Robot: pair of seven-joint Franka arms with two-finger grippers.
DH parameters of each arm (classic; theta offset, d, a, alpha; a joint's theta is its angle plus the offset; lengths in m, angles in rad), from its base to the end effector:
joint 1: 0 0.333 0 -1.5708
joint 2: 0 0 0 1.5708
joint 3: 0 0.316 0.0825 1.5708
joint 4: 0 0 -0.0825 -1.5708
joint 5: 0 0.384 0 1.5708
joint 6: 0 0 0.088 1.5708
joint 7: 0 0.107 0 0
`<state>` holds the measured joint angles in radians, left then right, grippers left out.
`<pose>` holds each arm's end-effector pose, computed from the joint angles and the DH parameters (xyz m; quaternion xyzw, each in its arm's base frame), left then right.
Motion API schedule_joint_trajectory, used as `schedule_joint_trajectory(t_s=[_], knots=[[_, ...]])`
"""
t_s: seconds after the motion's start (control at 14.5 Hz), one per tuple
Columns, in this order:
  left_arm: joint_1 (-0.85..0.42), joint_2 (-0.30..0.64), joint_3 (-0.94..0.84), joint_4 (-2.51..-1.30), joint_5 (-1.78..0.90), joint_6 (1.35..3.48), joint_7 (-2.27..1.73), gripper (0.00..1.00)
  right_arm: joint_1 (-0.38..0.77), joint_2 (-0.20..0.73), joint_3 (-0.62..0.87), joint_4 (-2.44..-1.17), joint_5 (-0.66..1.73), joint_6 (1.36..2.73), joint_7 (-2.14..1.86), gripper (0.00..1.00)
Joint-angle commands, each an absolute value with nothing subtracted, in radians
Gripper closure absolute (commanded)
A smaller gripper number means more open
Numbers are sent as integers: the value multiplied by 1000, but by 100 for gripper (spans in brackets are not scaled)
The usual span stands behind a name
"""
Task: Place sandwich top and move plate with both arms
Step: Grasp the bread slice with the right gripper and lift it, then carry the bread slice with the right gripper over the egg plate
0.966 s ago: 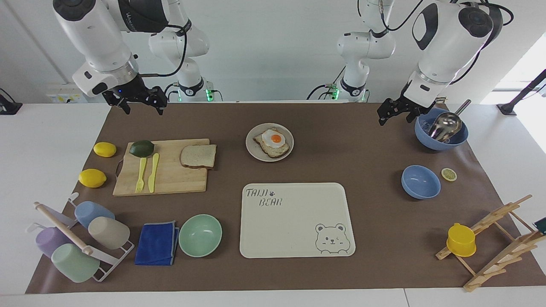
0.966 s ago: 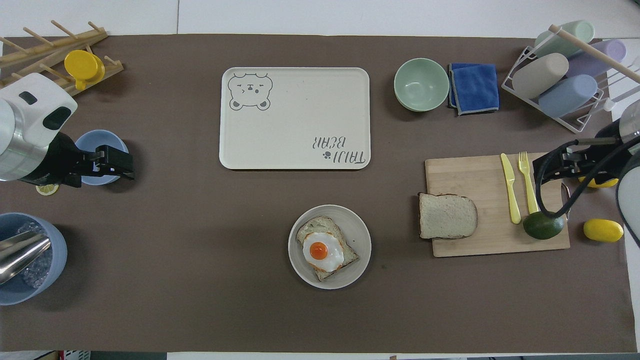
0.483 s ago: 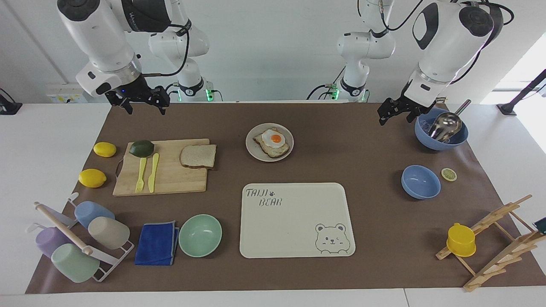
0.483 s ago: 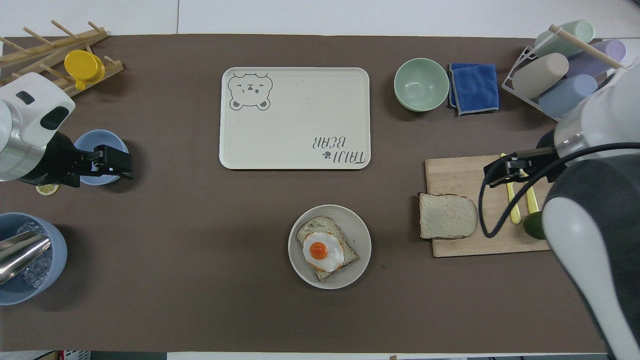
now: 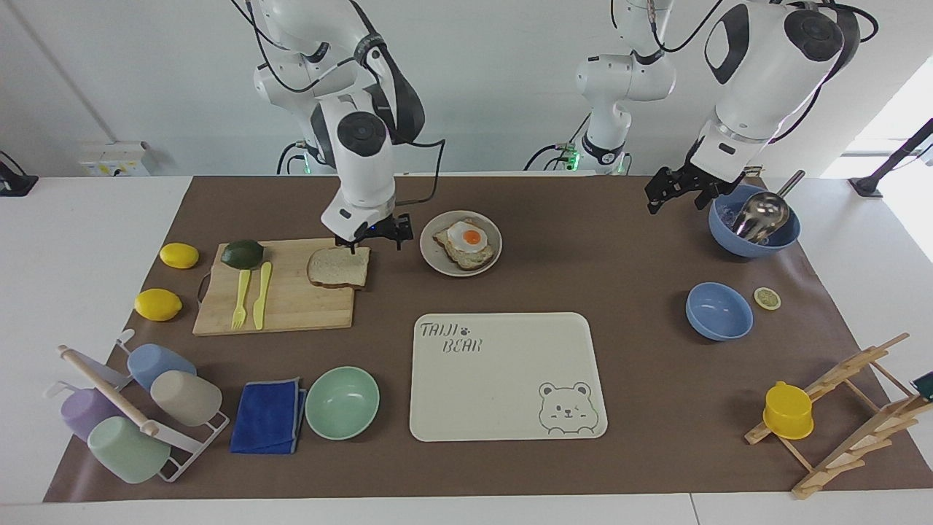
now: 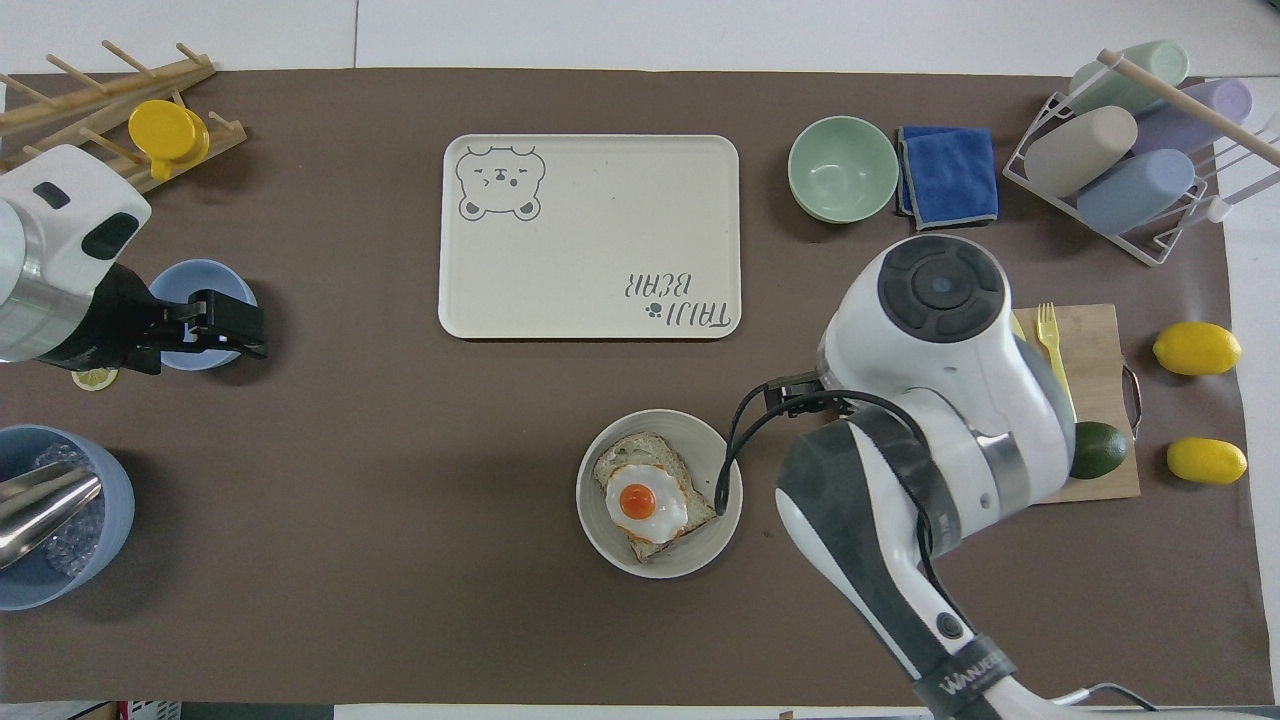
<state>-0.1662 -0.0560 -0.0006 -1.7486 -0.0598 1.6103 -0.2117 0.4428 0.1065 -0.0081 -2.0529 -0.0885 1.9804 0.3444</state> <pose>0.5263 -0.0949 0.5747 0.9984 0.0248 -0.0460 0.0215 0.4998 0.2260 0.3731 0.9930 0.0660 -0.0677 0.0702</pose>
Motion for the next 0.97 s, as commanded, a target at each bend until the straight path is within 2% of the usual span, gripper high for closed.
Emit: schedule_joint_trajectory(t_s=[0.0,0.28,0.48,0.62,0.76,0.9], knots=[[-169,-77,2,-1764,-71,1620,-207,0,469,132,-14,-2132,-219,2057,428,0],[-169,-77,2,-1764,-71,1620,-207,0,466,179,-14,-2151,-385,2052,439,0],[-164,-77,2,-1763,-71,1621,-207,0,462,183,-14,-2161,-405,2054,437,0],[-170,-75,2,-1763,-71,1624,-210,0,466,183,-14,-2166,-408,2045,439,4],[-172,-74,2,-1763,-69,1632,-210,0,463,183,-14,-2169,-416,2039,433,16],[-170,-77,2,-1769,-71,1632,-209,0,465,181,-14,-2169,-423,2025,433,51]])
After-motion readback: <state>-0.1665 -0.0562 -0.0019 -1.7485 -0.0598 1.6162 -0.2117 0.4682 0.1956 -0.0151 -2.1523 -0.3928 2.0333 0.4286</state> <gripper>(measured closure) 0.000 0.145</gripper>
